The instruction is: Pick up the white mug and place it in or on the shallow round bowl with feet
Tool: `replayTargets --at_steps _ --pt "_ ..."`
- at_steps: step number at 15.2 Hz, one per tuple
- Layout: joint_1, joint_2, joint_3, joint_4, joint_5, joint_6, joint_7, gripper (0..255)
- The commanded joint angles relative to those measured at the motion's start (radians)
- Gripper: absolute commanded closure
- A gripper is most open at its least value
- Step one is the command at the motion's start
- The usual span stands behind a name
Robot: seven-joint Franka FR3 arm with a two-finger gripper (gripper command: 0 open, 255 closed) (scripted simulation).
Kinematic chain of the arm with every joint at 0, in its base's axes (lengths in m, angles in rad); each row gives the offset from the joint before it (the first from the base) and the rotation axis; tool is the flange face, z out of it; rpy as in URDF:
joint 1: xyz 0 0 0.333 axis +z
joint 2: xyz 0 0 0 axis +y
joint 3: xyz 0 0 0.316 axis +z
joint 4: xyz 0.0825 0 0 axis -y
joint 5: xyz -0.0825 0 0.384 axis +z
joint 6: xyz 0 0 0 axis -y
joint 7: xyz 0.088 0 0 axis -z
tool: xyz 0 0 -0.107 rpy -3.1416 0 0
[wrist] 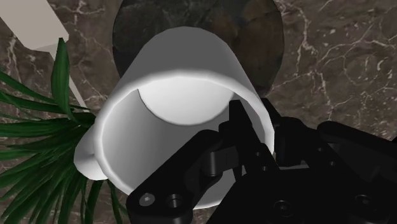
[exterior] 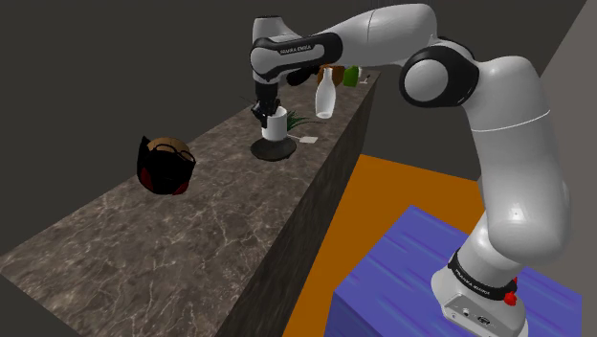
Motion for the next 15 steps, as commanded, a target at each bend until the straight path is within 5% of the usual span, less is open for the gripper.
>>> replayTargets --at_steps 1,14,15 --pt "0.000 0.004 0.000 -0.020 -0.001 0.026 0.001 255" --pt "-0.002 0.016 -0.002 -0.075 -0.003 0.092 0.003 255" --pt "-0.002 0.016 -0.002 -0.075 -0.003 0.092 0.003 0"
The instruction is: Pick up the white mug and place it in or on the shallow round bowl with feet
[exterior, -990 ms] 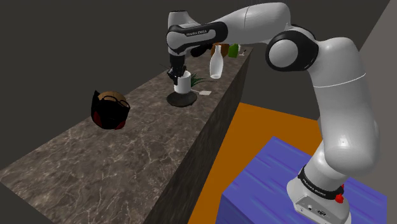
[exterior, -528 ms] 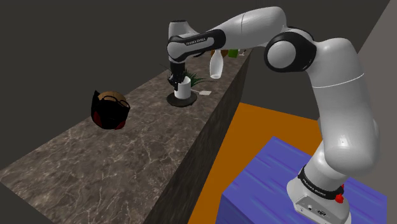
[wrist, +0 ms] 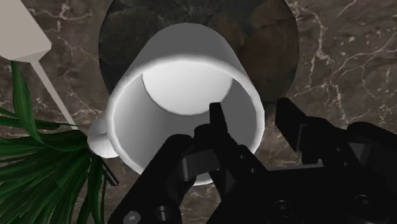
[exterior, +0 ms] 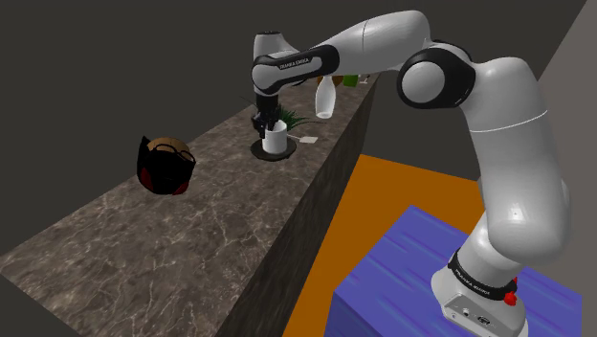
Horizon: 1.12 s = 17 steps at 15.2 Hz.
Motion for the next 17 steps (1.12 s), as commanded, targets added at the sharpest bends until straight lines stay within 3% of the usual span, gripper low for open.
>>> replayTargets --at_steps 1,5,9,17 --pt "0.000 0.000 0.000 0.000 0.000 0.000 0.000 0" --pt "0.000 0.000 0.000 0.000 0.000 0.000 0.000 0" --pt "0.001 -0.041 0.003 0.061 0.005 -0.101 -0.003 0" --pt "0.001 -0.041 0.003 0.061 0.005 -0.101 -0.003 0"
